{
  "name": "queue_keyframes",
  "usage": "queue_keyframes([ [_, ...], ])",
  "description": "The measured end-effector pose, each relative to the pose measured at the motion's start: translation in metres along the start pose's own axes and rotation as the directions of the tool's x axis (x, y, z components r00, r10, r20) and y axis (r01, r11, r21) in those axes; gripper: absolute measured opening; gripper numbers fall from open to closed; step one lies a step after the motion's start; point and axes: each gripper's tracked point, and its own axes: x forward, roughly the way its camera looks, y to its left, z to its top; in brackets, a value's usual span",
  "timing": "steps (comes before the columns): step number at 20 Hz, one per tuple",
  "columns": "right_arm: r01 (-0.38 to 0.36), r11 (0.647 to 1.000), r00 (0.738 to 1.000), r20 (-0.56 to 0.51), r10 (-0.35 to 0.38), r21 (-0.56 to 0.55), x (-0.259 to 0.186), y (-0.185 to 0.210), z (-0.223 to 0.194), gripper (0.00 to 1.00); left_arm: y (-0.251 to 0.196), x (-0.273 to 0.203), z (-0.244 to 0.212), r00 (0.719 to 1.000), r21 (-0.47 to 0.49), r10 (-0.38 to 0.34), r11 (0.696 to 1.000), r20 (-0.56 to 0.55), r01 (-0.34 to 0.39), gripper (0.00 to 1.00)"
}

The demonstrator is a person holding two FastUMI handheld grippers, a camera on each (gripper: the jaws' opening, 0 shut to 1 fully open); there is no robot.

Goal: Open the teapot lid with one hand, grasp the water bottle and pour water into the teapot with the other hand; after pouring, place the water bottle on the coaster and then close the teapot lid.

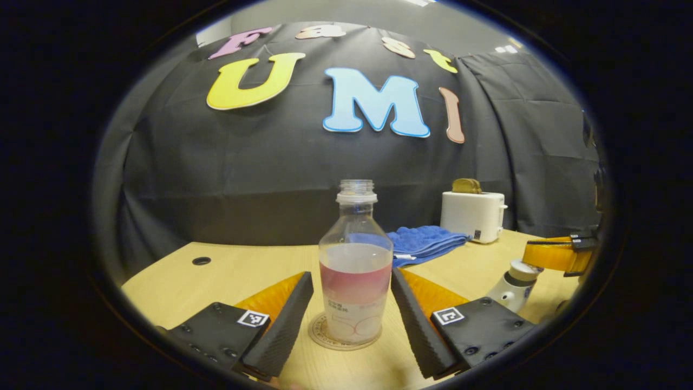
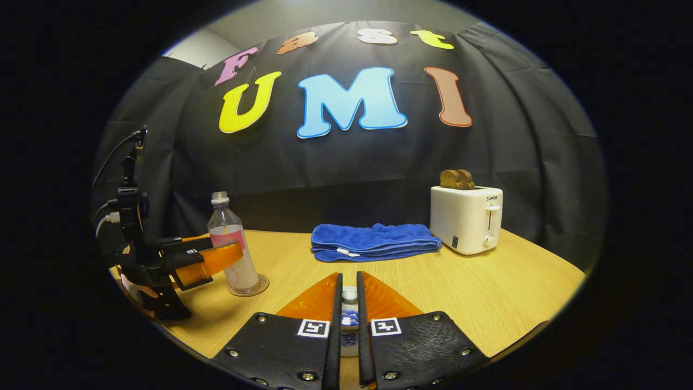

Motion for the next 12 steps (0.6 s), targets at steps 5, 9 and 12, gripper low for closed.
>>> queue_keyframes([
  [5,-0.005,1.000,1.000,-0.005,0.005,0.005,0.003,0.002,-0.003,0.13,-0.001,-0.008,-0.001,1.000,0.006,0.008,1.000,-0.003,-0.008,1.00],
  [9,-0.005,1.000,0.999,-0.032,0.004,-0.007,0.005,0.004,-0.013,0.14,0.000,-0.013,-0.006,1.000,0.017,0.017,1.000,-0.011,-0.017,1.00],
  [12,-0.003,1.000,0.999,-0.038,0.003,-0.013,0.005,0.004,-0.014,0.14,0.003,-0.021,-0.007,1.000,0.013,0.026,1.000,-0.010,-0.026,1.00],
])
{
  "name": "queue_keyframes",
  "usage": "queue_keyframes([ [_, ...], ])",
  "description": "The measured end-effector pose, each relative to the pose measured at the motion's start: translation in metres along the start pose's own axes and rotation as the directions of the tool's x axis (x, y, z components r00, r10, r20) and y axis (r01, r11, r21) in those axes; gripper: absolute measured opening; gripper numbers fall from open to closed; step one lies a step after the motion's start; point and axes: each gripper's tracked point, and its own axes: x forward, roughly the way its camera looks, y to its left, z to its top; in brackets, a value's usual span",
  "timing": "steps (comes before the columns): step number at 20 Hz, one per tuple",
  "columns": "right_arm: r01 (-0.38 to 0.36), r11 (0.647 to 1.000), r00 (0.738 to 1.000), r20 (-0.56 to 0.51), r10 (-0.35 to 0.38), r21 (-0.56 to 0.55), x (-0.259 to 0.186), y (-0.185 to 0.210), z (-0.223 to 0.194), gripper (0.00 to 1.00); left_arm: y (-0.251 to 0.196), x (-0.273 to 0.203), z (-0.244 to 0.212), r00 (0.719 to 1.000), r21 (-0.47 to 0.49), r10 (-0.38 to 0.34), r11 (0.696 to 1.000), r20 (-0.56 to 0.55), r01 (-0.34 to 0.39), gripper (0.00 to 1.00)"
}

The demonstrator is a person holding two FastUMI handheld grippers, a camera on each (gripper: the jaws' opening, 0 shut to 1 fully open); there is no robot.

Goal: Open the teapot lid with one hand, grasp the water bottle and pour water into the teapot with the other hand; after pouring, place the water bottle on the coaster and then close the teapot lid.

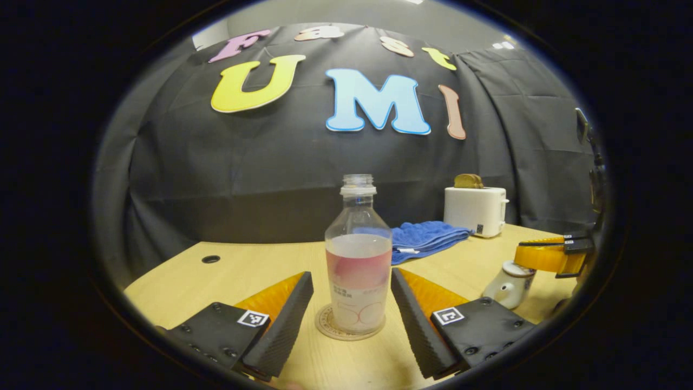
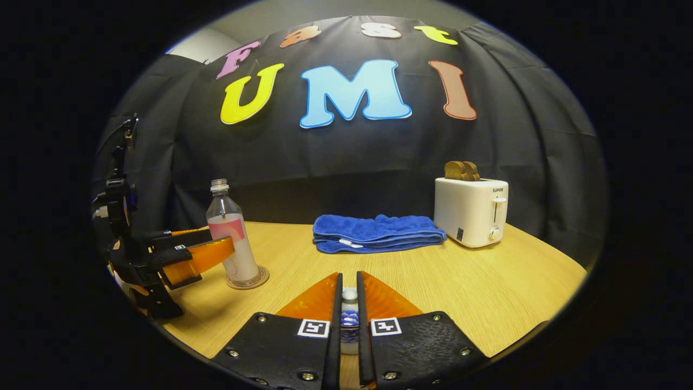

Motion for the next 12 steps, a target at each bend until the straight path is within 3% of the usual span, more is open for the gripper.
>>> queue_keyframes([
  [5,0.022,1.000,1.000,-0.006,-0.022,0.007,0.000,-0.003,-0.004,0.17,0.003,-0.017,0.002,1.000,-0.035,0.015,0.999,0.009,-0.014,1.00],
  [6,0.026,1.000,1.000,0.007,-0.026,0.003,-0.003,-0.004,0.001,0.22,0.001,-0.021,0.004,1.000,-0.040,0.016,0.999,0.016,-0.016,1.00],
  [7,0.033,0.999,0.999,0.031,-0.033,0.003,-0.006,-0.005,0.008,0.34,-0.001,-0.025,0.006,1.000,-0.041,0.017,0.999,0.025,-0.016,1.00],
  [8,0.039,0.999,0.998,0.055,-0.039,0.006,-0.009,-0.006,0.015,0.36,-0.002,-0.029,0.009,0.999,-0.037,0.020,0.999,0.031,-0.018,1.00],
  [12,0.041,0.998,0.994,0.103,-0.047,0.057,-0.026,-0.002,0.033,0.37,-0.012,-0.054,0.017,0.998,-0.001,0.039,0.999,0.053,-0.039,1.00],
])
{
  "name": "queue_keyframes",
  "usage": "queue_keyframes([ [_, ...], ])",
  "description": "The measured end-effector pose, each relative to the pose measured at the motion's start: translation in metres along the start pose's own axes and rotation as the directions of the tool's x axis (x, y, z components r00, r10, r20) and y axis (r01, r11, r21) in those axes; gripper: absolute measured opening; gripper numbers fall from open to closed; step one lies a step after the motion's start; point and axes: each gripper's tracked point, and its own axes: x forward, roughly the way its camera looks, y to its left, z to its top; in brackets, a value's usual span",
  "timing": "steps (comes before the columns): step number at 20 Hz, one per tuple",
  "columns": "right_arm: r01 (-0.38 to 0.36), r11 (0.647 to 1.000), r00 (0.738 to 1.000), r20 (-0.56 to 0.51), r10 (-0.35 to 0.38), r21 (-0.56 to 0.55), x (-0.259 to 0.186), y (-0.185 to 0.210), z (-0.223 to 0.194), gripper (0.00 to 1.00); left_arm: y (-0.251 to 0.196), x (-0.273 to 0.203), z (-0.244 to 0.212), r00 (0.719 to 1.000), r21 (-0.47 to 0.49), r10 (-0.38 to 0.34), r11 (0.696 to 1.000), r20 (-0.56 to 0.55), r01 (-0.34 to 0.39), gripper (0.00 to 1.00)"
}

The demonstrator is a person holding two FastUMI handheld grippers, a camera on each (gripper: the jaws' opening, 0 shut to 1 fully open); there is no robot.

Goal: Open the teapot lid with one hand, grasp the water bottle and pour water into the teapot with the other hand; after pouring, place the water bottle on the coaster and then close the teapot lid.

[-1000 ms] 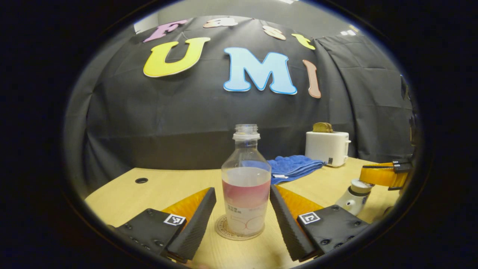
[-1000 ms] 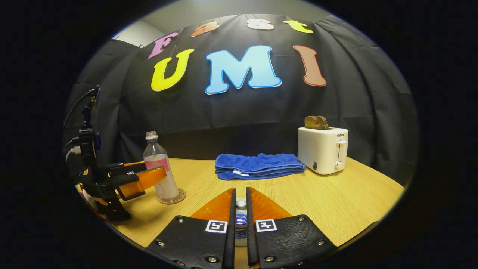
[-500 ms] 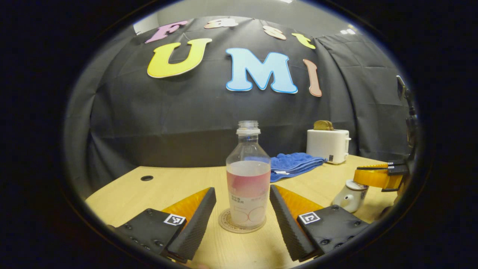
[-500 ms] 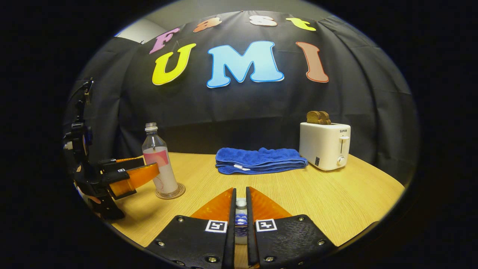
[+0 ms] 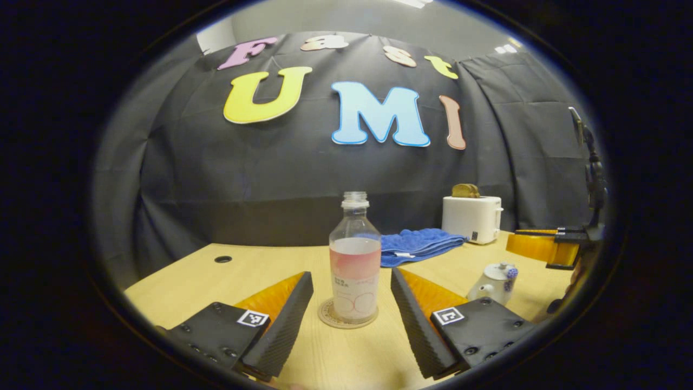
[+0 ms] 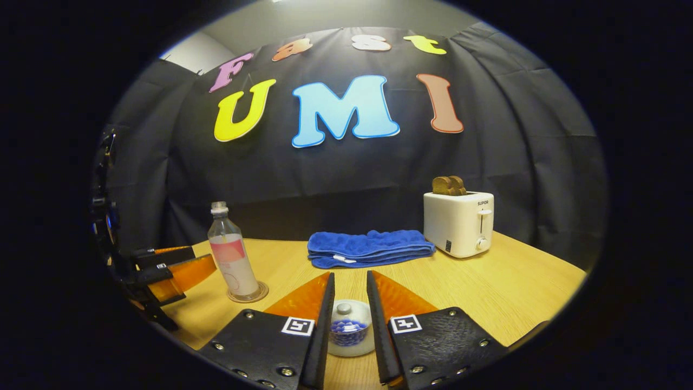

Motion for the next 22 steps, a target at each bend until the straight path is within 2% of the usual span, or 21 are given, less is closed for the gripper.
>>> queue_keyframes([
  [6,0.002,1.000,1.000,0.024,-0.003,0.009,-0.034,0.015,0.018,0.37,-0.012,-0.051,0.026,0.999,0.007,0.034,0.999,0.034,-0.034,1.00],
  [12,-0.011,1.000,0.999,0.046,0.010,0.024,-0.065,0.028,0.023,0.37,-0.021,-0.096,0.028,0.996,-0.011,0.071,0.997,0.047,-0.070,1.00],
  [22,-0.007,1.000,0.998,0.058,0.005,0.029,-0.080,0.027,0.025,0.37,-0.034,-0.109,0.031,0.995,-0.032,0.079,0.997,0.059,-0.077,0.99],
])
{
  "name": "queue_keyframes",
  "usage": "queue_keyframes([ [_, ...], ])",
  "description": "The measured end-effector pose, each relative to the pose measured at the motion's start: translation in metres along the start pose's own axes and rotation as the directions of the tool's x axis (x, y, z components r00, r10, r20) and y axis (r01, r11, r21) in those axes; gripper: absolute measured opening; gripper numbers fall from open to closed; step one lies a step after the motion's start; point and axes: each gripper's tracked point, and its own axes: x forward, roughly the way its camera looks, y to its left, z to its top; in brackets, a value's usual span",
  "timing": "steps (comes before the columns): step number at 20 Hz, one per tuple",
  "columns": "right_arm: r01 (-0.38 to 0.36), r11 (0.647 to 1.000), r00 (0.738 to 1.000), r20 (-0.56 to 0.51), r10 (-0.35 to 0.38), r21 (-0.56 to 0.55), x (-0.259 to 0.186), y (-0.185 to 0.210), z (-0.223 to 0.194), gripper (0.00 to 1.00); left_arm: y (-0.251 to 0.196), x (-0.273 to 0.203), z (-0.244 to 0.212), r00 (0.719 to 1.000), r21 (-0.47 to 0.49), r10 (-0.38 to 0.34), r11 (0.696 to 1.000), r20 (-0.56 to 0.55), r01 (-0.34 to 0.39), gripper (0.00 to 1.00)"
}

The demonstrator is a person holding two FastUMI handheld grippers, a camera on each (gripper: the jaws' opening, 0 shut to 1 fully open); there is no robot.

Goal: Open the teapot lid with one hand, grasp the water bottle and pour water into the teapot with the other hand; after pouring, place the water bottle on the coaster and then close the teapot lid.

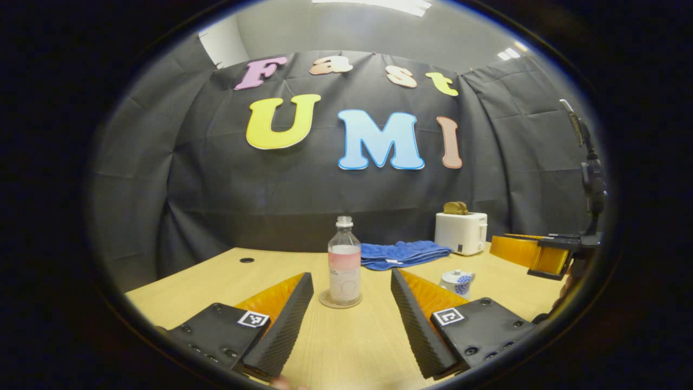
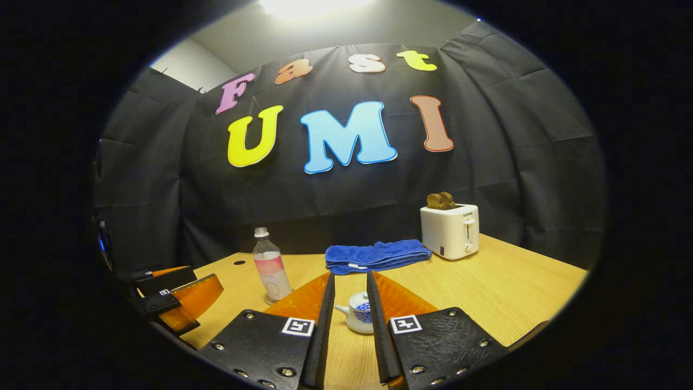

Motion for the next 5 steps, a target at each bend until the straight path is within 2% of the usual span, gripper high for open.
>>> queue_keyframes([
  [5,-0.008,1.000,1.000,-0.011,0.008,-0.021,0.0032,0.0041,-0.0062,0.37,-0.0004,0.0010,-0.0056,1.000,-0.019,0.011,1.000,-0.005,-0.011,1.00],
])
